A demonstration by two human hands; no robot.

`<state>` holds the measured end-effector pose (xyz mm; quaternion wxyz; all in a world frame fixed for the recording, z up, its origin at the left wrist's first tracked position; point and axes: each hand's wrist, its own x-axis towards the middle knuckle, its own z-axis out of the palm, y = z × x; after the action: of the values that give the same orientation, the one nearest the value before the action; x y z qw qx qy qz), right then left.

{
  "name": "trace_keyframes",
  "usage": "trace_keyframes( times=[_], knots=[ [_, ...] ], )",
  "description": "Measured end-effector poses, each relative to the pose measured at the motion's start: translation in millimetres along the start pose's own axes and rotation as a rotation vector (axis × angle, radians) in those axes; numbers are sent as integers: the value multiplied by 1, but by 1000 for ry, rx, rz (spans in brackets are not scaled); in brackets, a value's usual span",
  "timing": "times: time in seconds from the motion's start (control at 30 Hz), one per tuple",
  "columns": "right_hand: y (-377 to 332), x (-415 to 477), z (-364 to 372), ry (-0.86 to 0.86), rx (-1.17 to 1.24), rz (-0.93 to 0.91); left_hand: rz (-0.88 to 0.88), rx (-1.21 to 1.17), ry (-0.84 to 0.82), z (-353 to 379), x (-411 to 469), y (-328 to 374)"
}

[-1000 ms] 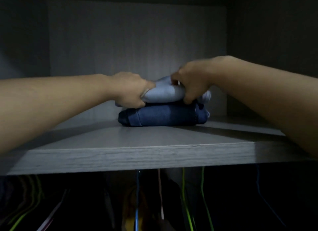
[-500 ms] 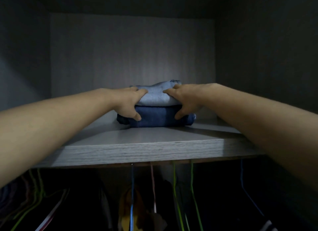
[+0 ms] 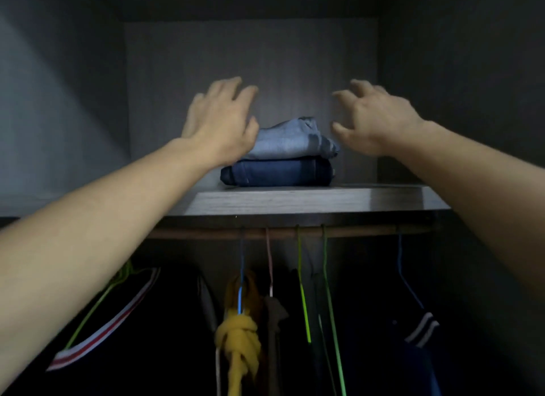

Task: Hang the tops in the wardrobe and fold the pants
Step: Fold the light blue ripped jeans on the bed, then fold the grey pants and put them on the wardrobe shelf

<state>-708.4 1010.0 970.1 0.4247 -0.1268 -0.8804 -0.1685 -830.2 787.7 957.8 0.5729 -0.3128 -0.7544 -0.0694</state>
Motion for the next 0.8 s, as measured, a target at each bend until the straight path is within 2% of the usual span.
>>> trace_keyframes(
  times=[0.13, 0.47, 0.63, 0.8],
  knots=[
    [7, -34, 5, 88, 32, 41, -43, 49, -47, -3, -34, 26],
    [8, -119, -40, 138, -9, 68, -22, 31, -75, -73, -61, 56],
    [-17, -197, -64, 112, -39, 132, -1, -84, -48, -113, -127, 65],
    [-68, -298, -72, 59, -24, 237, -52, -246, -74, -141, -229, 68]
  ],
)
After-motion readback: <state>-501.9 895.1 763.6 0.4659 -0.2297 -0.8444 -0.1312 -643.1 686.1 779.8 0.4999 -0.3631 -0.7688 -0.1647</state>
